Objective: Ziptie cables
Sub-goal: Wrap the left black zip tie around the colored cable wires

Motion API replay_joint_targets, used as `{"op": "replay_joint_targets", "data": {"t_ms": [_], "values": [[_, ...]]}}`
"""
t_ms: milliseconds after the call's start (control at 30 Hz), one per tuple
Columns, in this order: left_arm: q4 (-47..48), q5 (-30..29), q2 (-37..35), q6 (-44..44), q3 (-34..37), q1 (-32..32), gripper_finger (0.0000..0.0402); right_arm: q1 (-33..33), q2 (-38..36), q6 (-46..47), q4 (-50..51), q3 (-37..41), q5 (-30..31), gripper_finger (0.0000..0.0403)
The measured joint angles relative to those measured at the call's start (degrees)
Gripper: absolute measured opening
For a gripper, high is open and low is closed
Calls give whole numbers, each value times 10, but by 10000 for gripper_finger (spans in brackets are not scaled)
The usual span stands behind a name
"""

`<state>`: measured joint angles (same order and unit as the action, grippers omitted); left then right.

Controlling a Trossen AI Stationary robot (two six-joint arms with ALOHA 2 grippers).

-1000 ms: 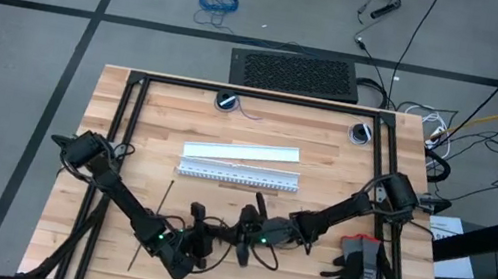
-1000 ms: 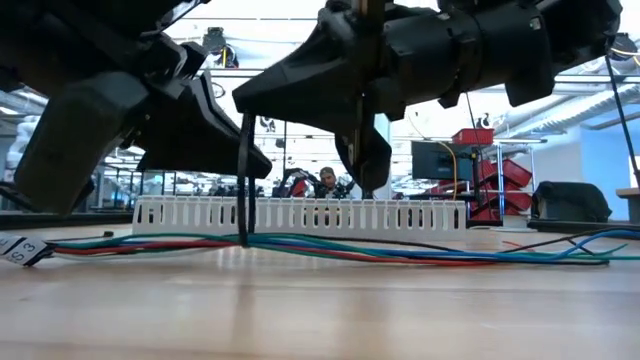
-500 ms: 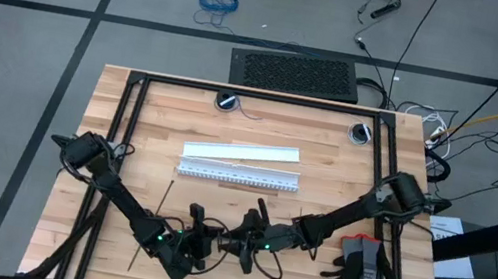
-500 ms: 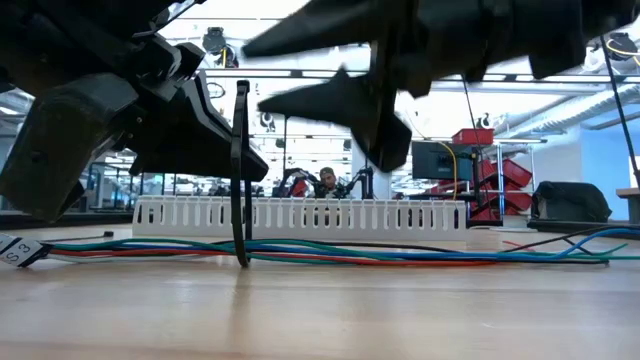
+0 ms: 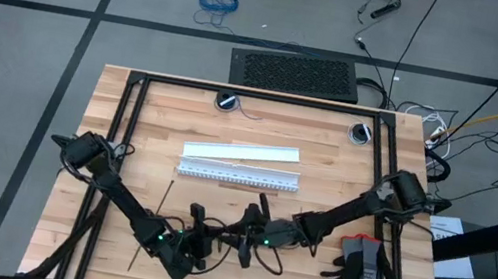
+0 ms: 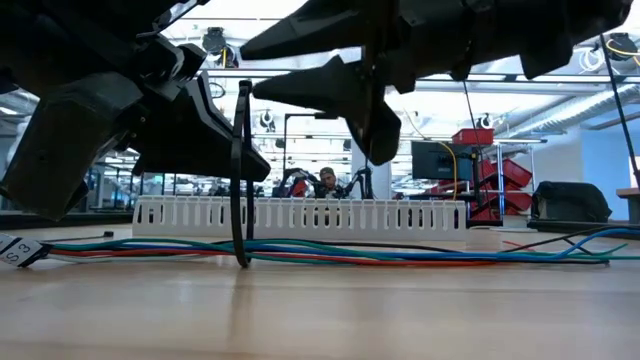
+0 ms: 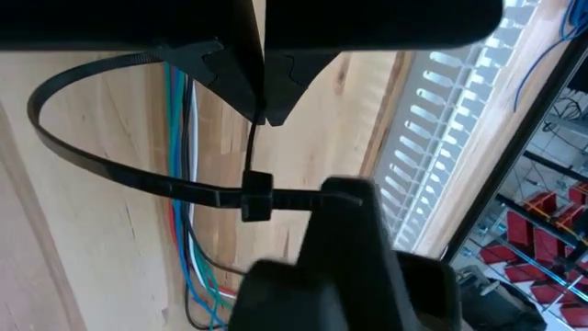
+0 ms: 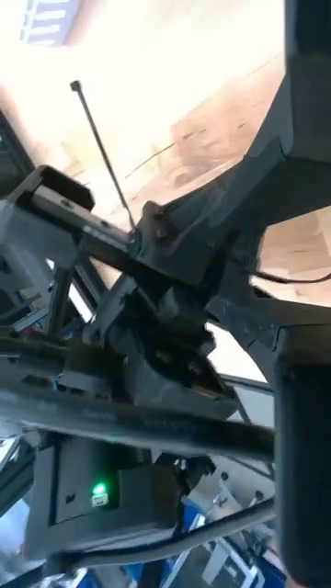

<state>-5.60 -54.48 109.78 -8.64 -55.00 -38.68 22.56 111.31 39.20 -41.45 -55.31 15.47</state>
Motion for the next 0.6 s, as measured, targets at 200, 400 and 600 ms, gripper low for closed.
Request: {"op": "replay_joint_targets", "data": {"t_ms": [200,400,600], "values": [[1,0,0,0,0,0,0,-5,1,-1,-5,0,-7,109],[1,0,0,0,0,0,0,-8,1,5,-2,0,-9,89],[1,0,0,0,0,0,0,-8,1,7,-2,0,-9,70]]}}
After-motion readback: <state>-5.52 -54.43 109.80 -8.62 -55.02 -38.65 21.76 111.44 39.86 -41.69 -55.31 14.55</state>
